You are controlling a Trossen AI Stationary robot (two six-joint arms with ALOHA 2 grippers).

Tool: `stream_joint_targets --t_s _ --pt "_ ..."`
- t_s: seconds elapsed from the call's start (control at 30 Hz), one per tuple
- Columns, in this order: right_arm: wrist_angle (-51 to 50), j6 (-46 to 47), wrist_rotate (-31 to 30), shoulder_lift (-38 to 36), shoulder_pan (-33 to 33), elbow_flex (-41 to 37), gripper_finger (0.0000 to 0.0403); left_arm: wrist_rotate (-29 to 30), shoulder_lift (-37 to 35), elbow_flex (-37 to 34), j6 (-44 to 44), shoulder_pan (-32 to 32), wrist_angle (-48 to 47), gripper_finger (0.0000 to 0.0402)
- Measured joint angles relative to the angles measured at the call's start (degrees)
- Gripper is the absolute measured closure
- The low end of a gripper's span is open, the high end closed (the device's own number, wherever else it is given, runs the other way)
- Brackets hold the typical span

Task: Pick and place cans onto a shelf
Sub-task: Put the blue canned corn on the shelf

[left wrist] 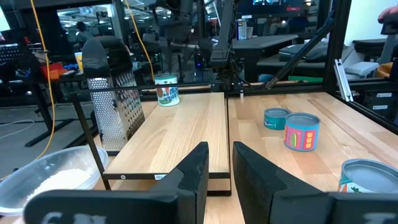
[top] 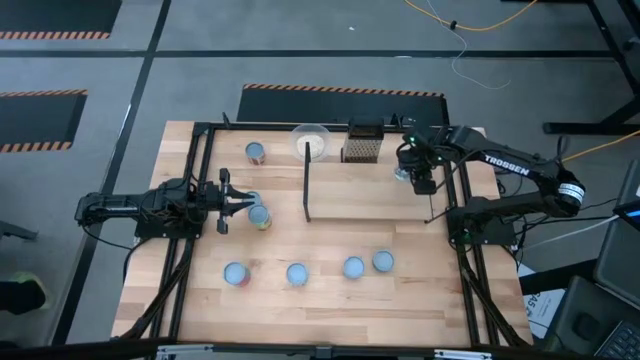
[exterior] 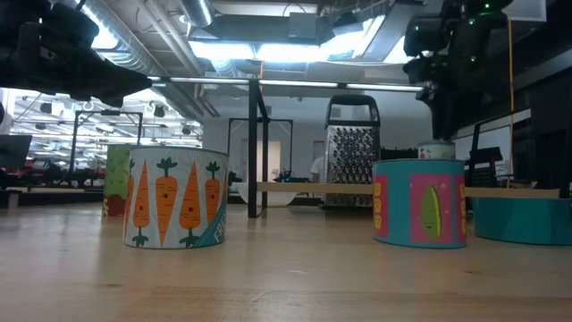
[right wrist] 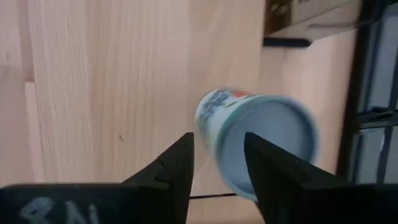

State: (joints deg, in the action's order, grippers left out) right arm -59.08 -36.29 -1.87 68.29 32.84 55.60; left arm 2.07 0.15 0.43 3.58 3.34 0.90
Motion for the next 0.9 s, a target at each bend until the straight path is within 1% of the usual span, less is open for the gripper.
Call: stream_joint_targets --t_s 0.17,0.27,0.5,0.73,0.8,0.9 --pt "-2.1 0.4 0.8 0.0 -0.5 4.3 0.0257 0.0 0.0 0.0 0.0 0.0 0.0 0.0335" --pt "-3.3 2.0 3.9 -0.2 -1.6 6.7 0.0257 0.0 0.0 0.0 0.0 0.0 0.0 0.0335" --pt "-3.7 7.5 15.8 -0.2 -7.0 9.7 0.0257 0.0 0.0 0.0 0.0 0.0 0.0 0.0335" --pt "-2.7 7.8 25.9 -0.2 -15.0 9.7 0.0257 0.0 0.0 0.0 0.0 0.0 0.0 0.0335" --pt "-1.9 7.8 30.2 -0.2 -17.0 9.7 0.0257 0.0 0.0 0.0 0.0 0.0 0.0 0.0335" --pt "-0.4 7.8 38.4 -0.2 -19.7 9.7 0.0257 0.0 0.0 0.0 0.0 0.0 0.0 0.0335"
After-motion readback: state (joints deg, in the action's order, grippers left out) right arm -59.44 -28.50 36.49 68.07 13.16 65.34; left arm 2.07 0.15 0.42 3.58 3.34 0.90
